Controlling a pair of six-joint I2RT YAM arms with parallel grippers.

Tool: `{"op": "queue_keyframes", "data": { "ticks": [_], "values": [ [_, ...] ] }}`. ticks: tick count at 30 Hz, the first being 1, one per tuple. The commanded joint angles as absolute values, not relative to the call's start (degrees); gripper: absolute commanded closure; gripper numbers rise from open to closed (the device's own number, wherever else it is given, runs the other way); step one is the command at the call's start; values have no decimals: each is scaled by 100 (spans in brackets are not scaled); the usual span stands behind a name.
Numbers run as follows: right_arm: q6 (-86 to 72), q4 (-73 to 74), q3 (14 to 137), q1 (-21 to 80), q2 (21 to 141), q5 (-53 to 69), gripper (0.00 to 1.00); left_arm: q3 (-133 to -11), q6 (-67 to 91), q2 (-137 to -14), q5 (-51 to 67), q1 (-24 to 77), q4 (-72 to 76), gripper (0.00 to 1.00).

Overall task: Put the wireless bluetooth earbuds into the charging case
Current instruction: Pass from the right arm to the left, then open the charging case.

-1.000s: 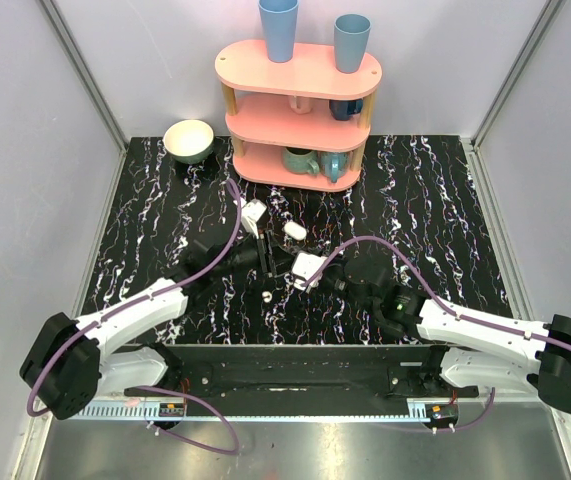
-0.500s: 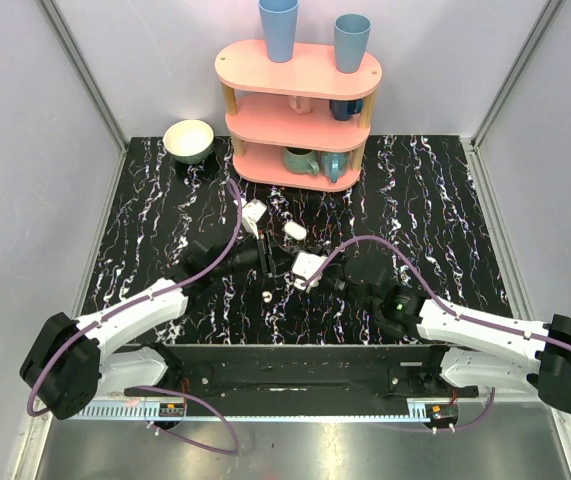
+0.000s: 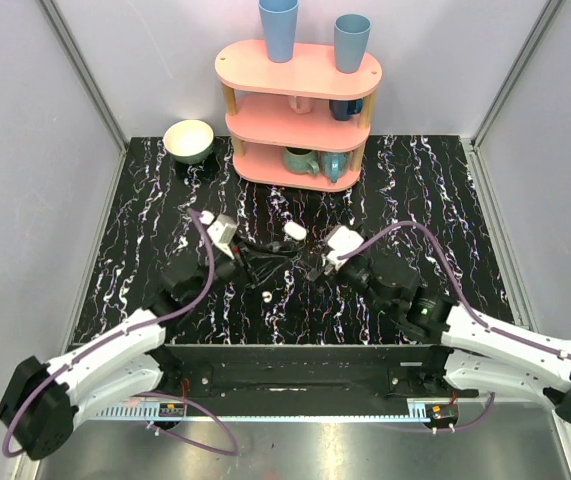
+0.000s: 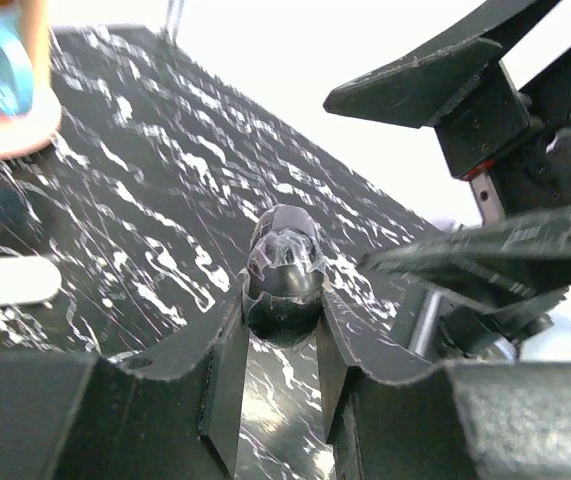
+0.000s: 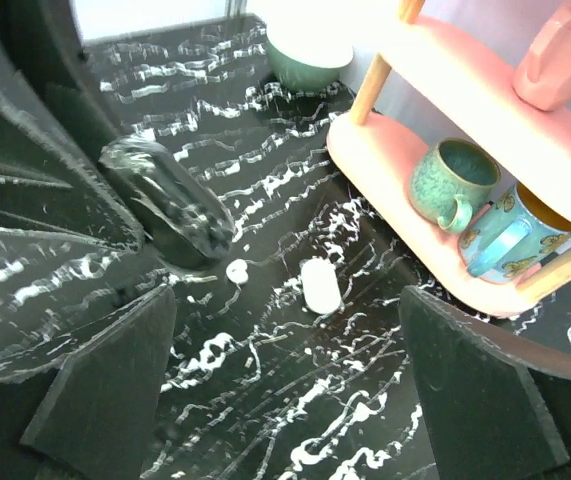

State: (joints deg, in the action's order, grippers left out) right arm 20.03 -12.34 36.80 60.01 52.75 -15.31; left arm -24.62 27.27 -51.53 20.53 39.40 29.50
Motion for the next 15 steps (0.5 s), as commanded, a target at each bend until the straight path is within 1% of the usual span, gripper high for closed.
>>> {"op": "queue_keyframes", "data": {
  "ticks": [1,5,7,10,13,15],
  "values": [
    [617,-845,4227,6038,4712,-1653,0,-1927,1785,-4431,1425,3955,4367,100],
    [-409,-370,4692,6038,4675,-1626,0,-1679,1241,-4061,1353,3946,4876,100],
    [-850,-89,4990,6038,4728,-1381,0,-1417,1073,-3920,1397,3964,5297,100],
    [-1211,-26,5211,6038,4869,-933,0,-968,958,-3823,1292,3964,6648,100],
    [-1458,-35,5361,6038,5027,-528,0,-765,617,-3876,1634,3964,7318,100],
    [-1573,-35,5414,6038,5194,-239,0,-642,598,-3955,1582,3955,7592,100]
  ]
}}
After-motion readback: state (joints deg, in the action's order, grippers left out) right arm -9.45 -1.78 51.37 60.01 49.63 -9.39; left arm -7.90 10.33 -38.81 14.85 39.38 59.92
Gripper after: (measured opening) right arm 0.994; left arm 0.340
